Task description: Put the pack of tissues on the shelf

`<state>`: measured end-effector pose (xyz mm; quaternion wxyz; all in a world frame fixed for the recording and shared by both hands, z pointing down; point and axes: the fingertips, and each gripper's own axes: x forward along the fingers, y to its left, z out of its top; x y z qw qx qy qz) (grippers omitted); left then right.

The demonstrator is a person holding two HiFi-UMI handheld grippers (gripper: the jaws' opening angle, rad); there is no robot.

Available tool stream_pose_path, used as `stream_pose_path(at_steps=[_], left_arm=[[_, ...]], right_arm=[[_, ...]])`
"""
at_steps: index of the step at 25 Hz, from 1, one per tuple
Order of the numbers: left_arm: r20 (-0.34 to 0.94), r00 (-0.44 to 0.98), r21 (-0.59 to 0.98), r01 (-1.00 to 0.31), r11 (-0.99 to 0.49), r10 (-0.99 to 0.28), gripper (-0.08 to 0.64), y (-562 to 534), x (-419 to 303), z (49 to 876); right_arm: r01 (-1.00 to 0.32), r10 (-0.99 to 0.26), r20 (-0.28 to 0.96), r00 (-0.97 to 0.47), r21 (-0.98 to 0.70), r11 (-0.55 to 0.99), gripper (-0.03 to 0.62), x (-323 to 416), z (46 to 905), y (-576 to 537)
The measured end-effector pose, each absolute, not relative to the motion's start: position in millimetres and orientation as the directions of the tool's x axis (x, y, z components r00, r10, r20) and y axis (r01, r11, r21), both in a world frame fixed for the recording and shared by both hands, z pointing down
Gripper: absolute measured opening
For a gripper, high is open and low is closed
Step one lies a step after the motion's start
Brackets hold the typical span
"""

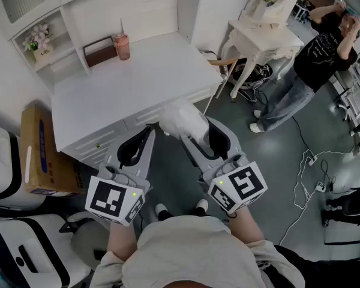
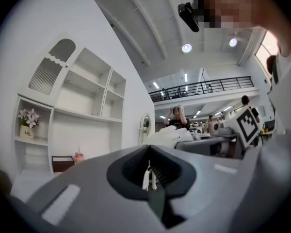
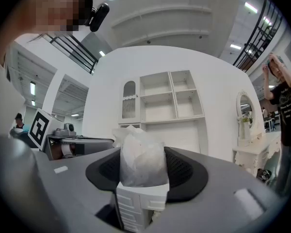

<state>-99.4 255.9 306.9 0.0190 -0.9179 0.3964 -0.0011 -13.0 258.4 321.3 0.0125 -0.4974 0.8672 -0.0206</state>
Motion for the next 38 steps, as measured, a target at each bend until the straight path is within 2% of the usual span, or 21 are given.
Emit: stream_pose_path(at_steps=[20,30,38], left_arm=[[-0.012,0.716,-0.025,-0.698,-0.716,-0.698,0.000,237,-144,313],[-0.036,0.704,-0.021,-0.710,-0.704,-0.709,0.000,207,-130,315],[-0.035,0.670,-0.044,-0.742,-0.669,-0.741,0.000,157,-106,307]], right_arm=[[-0.887,-0.889,-0.004,-0.458,-0.056,0.458,0.239,-57,321,247],[-0.895,-0.896,0.010,-0.445,0.025,0.445,0.239,-38,326,223],[-0.860,-0.860,-0.006,-0.509,-0.011,0.510,0.239,-17,321,166]])
